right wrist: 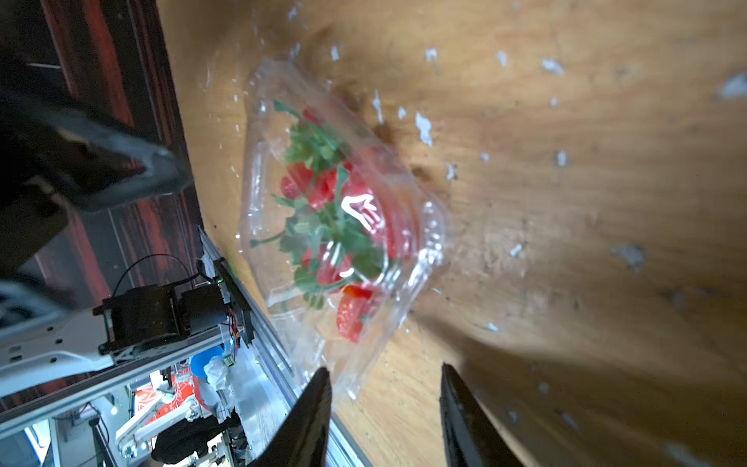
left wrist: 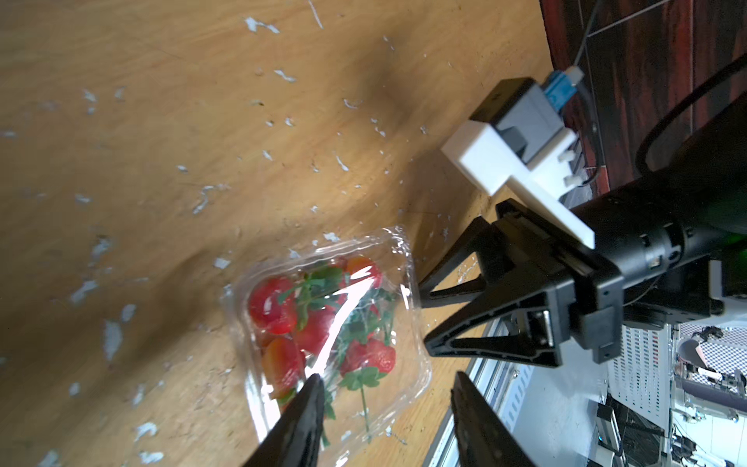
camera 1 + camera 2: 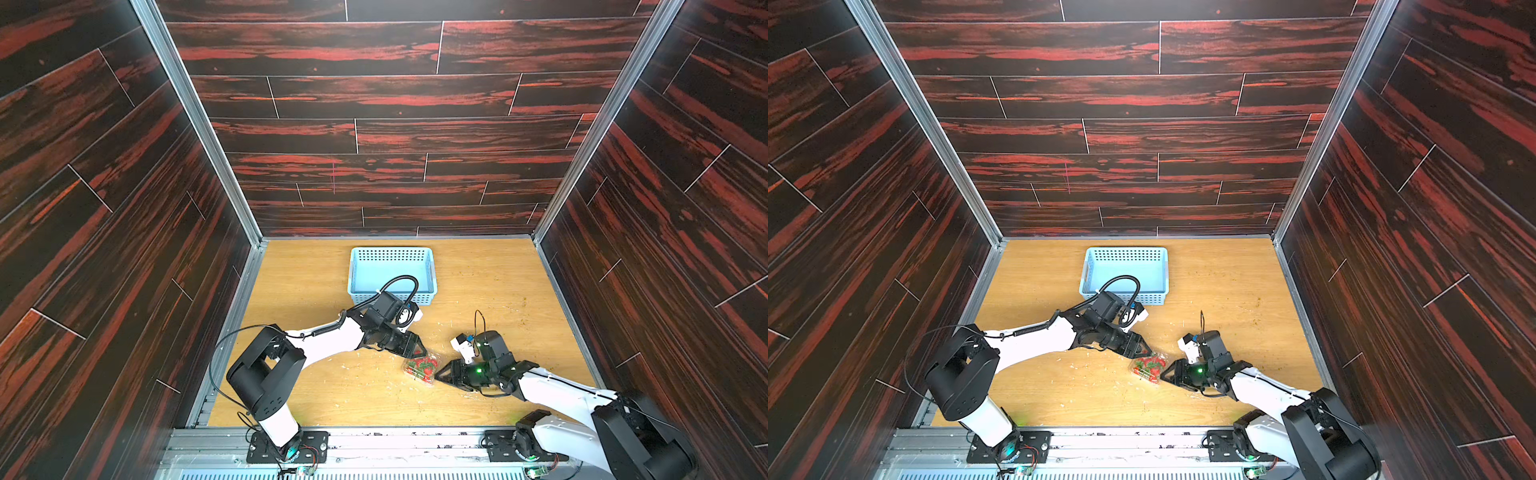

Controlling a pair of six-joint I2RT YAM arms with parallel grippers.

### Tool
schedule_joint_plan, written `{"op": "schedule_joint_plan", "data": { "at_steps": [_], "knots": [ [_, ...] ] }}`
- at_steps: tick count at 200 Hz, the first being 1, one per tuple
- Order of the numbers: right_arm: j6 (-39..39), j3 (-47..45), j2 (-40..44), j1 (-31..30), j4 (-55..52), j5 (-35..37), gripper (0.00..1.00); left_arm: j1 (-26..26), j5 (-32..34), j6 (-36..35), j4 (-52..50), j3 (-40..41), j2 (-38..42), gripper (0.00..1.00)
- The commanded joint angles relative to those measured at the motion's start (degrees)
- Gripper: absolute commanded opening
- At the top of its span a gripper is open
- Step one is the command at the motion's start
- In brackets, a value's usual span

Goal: Pack strawberries into containers
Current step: Close the packing box at the center of the board.

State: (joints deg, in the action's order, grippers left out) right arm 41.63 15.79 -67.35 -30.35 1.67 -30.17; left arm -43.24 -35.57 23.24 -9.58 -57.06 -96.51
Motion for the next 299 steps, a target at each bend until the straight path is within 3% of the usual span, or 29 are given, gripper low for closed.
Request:
{"op": "schedule_joint_plan", "data": {
  "at_steps": [1,51,144,236,299],
  "knots": [
    [2.14,0.16,-0.51,-1.57,0.72,2.22,0.46,-0.70,-0.55,-0.07,1.28,1.11,-1.13,0.53],
    [4.86,0.88,-1.71,-5.19,3.01,3.25,0.46,-1.23,-0.46,0.55,2.95,3.08,-2.26,0.53],
    [2.52,7.52,-2.87,-11.33,-4.76,9.78,0.47,-1.23,-0.73,1.50,5.80,4.85,-3.07,0.53],
    [0.66,11.63,-10.36,-17.71,-11.66,21.96,0.46,-1.14,-0.73,1.61,6.07,5.20,-2.81,0.52],
    [-0.60,13.76,-5.64,-18.08,-15.00,24.61,0.48,0.35,-0.20,1.01,5.21,4.54,-1.21,0.53]
  ]
}}
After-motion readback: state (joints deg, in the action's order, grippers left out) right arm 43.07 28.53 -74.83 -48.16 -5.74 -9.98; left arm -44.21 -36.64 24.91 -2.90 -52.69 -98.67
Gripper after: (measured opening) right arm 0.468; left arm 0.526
